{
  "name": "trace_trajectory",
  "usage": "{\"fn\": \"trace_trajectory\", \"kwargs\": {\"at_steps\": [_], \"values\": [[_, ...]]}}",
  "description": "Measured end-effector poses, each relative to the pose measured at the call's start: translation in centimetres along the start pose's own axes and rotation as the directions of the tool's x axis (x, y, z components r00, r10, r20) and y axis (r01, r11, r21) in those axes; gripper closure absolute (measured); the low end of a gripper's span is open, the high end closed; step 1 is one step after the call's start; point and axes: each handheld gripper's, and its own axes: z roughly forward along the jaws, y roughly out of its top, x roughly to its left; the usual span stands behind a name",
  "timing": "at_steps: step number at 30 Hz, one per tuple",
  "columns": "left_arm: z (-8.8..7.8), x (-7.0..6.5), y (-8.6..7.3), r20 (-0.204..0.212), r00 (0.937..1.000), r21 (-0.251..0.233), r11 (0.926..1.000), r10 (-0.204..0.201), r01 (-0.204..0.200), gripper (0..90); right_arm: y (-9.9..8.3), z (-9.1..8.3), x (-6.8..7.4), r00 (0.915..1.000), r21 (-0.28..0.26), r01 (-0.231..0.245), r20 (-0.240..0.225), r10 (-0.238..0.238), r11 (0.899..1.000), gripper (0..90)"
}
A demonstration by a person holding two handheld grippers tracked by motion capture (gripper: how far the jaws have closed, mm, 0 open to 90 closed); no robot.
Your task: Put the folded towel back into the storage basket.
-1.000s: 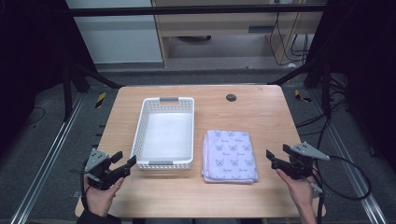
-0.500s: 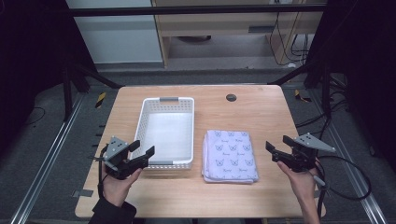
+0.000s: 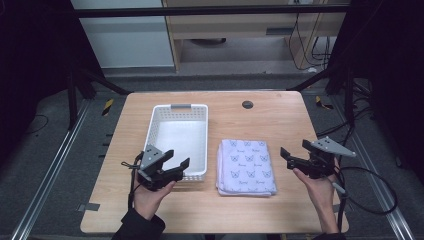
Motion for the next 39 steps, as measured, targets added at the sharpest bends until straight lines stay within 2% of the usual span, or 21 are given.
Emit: {"fn": "trace_trajectory", "kwargs": {"at_steps": [8,14,23,28,34,39], "values": [[1.8,-2.4,0.1,0.034,0.9991,0.023,0.9994,0.026,-0.027,37.4,0.1,0.6,-0.2,1.0000,0.022,0.004,-0.005,-0.004,1.000,17.2],[3.2,-4.2,-0.2,0.047,0.9976,0.049,0.9974,0.049,-0.052,38.9,0.3,0.8,-0.3,0.9999,0.017,0.001,-0.016,-0.001,1.000,19.5],[4.2,-5.8,-0.6,0.063,0.9957,0.060,0.9956,0.069,-0.072,39.8,0.3,1.1,-0.2,0.9997,0.019,-0.002,-0.025,0.002,1.000,21.0],[4.7,-6.6,-0.9,0.082,0.9948,0.067,0.9955,0.061,-0.067,41.3,0.2,1.6,-0.1,0.9994,0.024,0.002,-0.035,-0.001,1.000,21.4],[5.6,-7.8,-1.7,0.093,0.9928,0.088,0.9926,0.075,-0.083,41.9,0.1,2.3,0.0,0.9993,0.041,0.007,-0.036,-0.005,0.999,21.5],[6.1,-8.6,-2.3,0.099,0.9928,0.096,0.9923,0.068,-0.078,42.5,0.0,2.9,-0.3,0.9995,0.051,0.008,-0.031,-0.006,0.999,21.4]]}}
